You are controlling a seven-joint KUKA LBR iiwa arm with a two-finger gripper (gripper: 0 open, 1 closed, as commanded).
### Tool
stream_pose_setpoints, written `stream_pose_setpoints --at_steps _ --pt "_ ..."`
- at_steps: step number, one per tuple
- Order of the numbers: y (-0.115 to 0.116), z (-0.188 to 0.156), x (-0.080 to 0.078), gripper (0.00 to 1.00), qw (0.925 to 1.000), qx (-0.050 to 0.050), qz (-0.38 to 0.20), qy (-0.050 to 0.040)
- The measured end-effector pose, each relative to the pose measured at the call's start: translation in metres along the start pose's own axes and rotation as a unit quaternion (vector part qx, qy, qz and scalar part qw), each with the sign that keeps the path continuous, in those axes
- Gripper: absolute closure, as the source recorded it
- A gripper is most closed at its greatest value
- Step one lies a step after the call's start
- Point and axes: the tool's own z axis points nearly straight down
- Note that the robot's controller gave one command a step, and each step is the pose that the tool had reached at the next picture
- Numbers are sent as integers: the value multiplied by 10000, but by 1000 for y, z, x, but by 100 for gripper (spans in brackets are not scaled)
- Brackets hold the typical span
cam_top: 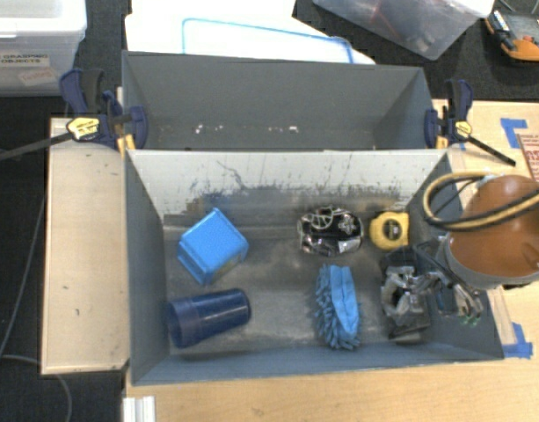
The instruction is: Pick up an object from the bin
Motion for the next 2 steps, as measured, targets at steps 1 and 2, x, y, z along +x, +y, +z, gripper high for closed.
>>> stream_pose_setpoints --at_steps 1,2 --pt "0 0 0 100 10000 0 -1 0" --pt "-2 -12 3 100 9999 22 -99 21"
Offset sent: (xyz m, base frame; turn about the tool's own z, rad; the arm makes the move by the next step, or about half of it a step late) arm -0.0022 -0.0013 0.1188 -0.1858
